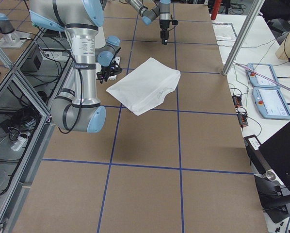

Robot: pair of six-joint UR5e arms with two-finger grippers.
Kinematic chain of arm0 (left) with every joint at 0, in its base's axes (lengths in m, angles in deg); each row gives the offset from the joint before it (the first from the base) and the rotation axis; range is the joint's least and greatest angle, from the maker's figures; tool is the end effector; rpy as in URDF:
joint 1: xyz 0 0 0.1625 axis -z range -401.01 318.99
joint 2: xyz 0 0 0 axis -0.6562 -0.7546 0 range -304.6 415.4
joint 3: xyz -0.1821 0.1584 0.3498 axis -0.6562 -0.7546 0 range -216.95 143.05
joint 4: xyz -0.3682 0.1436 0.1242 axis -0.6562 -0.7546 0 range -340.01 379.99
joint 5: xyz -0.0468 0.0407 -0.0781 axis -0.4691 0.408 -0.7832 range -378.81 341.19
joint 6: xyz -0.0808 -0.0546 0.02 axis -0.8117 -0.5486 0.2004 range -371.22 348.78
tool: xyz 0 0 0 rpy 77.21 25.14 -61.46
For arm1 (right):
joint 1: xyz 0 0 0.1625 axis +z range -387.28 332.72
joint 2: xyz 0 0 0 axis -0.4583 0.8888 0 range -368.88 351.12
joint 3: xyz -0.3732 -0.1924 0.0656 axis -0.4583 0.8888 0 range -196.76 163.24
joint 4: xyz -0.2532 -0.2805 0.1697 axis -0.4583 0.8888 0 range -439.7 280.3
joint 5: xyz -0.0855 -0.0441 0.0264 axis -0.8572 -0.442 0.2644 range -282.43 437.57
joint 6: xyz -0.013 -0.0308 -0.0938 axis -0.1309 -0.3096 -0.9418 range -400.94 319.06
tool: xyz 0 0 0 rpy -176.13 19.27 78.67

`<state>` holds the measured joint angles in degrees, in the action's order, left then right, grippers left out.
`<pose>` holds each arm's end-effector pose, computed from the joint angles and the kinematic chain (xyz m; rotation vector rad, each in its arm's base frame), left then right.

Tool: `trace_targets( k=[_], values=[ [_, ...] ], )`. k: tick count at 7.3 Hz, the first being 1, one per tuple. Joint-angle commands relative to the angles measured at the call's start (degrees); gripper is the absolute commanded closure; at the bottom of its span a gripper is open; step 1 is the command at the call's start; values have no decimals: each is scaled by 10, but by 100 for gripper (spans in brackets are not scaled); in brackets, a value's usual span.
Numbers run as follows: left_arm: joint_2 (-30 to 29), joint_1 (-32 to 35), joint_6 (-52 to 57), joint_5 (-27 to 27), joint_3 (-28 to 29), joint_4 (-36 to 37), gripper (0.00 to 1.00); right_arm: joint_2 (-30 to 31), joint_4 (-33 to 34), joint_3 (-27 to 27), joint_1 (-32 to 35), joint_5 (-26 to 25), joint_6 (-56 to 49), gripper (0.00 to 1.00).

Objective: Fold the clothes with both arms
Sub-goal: 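Drag the shirt corner toward the robot with the right gripper while the left moves in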

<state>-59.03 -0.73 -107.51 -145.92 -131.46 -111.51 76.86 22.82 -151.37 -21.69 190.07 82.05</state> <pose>0.4311 -0.4613 0.2922 -0.1916 1.2921 -0.2967 -0.4131 -0.1360 0.3059 -0.5227 -0.5245 0.5182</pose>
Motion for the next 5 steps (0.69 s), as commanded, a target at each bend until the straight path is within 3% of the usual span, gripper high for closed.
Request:
trace_targets(
  k=[1,3,5],
  values=[
    [15,-69,-73,5,-16,2,30,-6,0,-22,72,-1,0,0],
    [2,-114,-75,65,3,20,30,-98,-2,26,201,-3,-39,0],
    [-18,-115,-74,93,27,22,32,-147,-6,81,264,-3,-74,0]
  ],
)
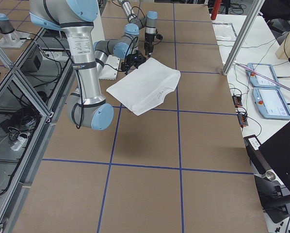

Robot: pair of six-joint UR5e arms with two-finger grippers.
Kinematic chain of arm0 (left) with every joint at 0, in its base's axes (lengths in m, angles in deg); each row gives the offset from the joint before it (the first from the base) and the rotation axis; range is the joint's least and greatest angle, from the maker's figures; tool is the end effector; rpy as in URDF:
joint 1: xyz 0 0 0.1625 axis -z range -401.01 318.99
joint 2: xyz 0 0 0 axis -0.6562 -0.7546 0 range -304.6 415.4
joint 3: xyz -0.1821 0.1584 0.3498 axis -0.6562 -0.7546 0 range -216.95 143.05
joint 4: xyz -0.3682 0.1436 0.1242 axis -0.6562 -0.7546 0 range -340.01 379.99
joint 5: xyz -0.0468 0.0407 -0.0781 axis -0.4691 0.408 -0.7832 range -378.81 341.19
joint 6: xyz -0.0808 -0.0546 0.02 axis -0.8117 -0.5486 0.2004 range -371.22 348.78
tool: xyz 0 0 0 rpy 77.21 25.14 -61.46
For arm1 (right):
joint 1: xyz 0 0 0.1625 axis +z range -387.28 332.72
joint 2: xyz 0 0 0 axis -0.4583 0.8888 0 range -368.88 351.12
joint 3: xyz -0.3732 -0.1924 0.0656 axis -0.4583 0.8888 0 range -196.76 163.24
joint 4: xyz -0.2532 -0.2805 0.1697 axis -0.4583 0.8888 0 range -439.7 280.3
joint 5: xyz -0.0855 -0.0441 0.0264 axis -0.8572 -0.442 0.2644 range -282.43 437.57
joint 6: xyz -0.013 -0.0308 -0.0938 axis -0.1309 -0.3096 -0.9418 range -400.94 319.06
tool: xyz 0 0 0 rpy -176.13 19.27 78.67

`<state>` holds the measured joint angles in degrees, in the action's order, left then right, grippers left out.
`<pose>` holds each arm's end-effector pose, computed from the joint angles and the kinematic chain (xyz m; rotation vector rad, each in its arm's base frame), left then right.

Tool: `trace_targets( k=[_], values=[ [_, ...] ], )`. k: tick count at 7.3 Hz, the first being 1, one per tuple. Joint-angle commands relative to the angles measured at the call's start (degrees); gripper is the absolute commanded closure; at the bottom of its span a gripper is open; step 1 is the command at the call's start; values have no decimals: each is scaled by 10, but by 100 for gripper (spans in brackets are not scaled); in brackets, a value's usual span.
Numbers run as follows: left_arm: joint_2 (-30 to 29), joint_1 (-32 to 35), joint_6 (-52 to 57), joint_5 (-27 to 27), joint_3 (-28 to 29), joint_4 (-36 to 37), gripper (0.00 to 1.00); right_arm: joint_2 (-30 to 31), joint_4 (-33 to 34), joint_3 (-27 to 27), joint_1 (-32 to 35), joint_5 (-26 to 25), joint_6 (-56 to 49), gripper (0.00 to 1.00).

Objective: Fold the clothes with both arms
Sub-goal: 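Drag the shirt corner toward the robot with the right gripper while the left moves in, then push the shirt edges with both grippers to straighten it upright on the table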

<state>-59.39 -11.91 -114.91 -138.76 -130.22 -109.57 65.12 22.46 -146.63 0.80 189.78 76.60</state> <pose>0.5203 -0.3852 0.3044 -0.3018 1.2044 -0.3408 -0.3723 -0.3070 0.2441 -0.3744 -0.7744 0.7644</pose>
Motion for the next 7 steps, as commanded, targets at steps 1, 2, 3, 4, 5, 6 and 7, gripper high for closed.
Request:
trace_targets(
  k=[1,2,3,4,5,6,7],
  values=[
    [-17,-3,2,26,17,3,35,-32,-2,37,40,1,-21,0],
    [-18,-4,7,44,20,3,35,-32,-2,36,40,3,-20,0],
    [-16,-4,8,46,26,3,38,-32,-2,36,41,5,-20,0],
    [-14,-3,8,47,29,4,42,-32,-2,37,41,3,-20,0],
    [-14,-3,7,47,28,9,55,-32,-2,36,41,4,-20,0],
    [-13,-1,7,48,27,14,90,-32,-2,36,41,6,-16,0],
    [-12,0,8,48,27,14,100,-32,-2,36,41,6,-14,0]
  ],
)
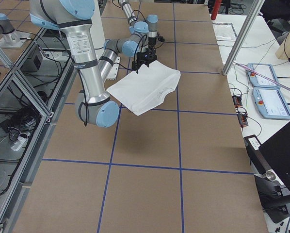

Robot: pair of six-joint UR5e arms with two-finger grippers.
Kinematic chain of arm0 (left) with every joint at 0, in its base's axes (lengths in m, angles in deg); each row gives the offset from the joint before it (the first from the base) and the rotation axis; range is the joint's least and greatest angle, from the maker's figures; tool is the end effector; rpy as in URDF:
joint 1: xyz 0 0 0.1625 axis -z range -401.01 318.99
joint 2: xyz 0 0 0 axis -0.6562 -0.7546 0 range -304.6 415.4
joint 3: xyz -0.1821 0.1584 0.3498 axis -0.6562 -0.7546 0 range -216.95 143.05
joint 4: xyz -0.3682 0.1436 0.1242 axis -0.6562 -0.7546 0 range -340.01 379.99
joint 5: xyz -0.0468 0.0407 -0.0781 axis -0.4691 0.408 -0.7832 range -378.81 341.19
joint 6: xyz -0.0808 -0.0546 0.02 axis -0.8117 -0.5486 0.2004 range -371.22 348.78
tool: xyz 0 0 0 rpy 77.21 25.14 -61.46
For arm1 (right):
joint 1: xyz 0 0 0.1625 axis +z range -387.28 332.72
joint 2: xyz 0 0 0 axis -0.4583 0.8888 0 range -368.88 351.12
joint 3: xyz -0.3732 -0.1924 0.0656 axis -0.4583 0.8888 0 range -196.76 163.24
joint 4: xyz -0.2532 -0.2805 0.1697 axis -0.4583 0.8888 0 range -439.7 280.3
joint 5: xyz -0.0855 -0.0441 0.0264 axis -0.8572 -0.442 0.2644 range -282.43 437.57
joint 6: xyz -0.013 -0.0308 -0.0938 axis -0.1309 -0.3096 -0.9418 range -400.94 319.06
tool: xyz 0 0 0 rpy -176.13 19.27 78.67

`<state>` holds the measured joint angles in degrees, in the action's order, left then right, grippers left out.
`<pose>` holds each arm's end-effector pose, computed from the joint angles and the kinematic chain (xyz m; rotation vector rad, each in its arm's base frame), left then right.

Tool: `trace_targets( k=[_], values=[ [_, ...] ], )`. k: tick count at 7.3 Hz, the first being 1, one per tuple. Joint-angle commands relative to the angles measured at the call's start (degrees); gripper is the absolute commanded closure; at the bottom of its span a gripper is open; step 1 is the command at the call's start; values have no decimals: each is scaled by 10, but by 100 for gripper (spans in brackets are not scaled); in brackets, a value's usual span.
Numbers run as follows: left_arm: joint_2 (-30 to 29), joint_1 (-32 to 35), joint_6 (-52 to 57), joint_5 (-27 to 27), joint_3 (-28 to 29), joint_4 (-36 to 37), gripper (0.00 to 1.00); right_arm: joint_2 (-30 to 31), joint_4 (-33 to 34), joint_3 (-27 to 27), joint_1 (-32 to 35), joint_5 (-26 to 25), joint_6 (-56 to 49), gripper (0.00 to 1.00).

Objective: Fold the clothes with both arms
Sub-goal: 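Push the shirt edges with both grippers to straighten it upright on the table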

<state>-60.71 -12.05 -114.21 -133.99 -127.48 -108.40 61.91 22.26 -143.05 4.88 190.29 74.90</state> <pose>0.5346 -0.3997 0.3158 -0.2332 1.1646 -0.3956 -0.3708 -0.3451 0.2385 -0.3448 -0.7914 0.8004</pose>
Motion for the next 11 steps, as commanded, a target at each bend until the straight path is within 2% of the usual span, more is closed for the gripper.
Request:
trace_targets(
  k=[1,3,5,7,8,9,10,11],
  values=[
    [2,3,1,0,-3,3,100,0,0,0,0,1,4,0],
    [0,39,32,7,2,4,100,0,0,0,0,-1,4,0],
    [-23,109,137,35,36,1,100,0,0,1,0,-4,4,0],
    [-140,165,147,35,172,-19,100,-2,-1,3,-1,-6,-2,0],
    [-182,180,147,37,247,-70,100,-5,-4,4,-1,-10,-3,0],
    [-239,181,147,72,345,-118,100,-12,-6,10,-2,-28,-3,0],
    [-274,183,147,81,397,-128,100,-13,-22,22,-1,-35,-2,0],
    [-278,185,148,82,403,-132,100,-13,-45,31,-1,-41,-2,0]
  ],
)
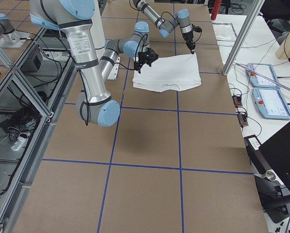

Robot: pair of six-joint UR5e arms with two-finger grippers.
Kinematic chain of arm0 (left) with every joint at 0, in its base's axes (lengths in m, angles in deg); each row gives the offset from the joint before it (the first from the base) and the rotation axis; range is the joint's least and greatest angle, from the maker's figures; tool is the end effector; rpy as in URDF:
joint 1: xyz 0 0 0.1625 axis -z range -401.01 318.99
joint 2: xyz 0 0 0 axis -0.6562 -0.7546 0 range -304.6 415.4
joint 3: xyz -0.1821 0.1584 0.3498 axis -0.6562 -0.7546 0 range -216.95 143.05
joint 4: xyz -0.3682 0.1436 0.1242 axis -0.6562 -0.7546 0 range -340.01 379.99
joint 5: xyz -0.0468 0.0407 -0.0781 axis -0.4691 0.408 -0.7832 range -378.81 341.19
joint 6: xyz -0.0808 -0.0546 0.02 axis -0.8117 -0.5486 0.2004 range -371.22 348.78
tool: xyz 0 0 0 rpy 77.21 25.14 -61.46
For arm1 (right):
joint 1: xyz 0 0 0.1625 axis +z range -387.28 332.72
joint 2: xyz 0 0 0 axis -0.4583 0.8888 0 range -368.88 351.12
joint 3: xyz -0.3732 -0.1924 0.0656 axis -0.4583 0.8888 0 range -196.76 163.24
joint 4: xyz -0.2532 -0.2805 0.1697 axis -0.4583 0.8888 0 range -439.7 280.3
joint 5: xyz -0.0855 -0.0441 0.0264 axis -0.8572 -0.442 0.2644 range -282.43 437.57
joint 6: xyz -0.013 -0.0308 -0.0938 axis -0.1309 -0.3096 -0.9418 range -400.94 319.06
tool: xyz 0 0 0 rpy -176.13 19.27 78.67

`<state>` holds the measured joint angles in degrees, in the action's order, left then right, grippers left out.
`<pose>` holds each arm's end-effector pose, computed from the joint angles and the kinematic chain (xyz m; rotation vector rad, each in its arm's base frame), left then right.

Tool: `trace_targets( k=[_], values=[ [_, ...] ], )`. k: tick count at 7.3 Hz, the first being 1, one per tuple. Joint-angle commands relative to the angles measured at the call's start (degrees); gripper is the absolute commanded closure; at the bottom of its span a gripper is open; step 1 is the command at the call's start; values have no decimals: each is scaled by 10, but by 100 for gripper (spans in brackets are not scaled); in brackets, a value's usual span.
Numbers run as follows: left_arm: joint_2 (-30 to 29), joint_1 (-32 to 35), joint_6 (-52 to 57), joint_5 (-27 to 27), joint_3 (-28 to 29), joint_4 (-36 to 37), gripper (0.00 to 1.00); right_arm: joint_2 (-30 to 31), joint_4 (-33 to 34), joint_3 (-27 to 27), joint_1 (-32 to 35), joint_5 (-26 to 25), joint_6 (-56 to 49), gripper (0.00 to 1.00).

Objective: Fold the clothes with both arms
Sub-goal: 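Push the shirt edges with both grippers to straighten it upright on the table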

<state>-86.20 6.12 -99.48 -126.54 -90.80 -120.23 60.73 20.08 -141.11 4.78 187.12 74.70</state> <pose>0.4951 -0.6846 0.2702 0.2227 1.1619 -0.5219 -0.3803 -0.3561 0.2365 -0.2877 -0.8173 0.8119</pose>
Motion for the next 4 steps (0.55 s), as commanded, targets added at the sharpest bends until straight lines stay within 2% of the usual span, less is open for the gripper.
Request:
trace_targets(
  k=[1,3,4],
  values=[
    [-32,3,1,13,46,-15,92,-2,-34,15,0,-14,0,0],
    [-40,4,1,13,48,-27,54,-1,-113,57,-3,-14,-1,0],
    [-25,5,0,10,16,-29,45,2,-127,68,-14,-14,-8,0]
  ],
)
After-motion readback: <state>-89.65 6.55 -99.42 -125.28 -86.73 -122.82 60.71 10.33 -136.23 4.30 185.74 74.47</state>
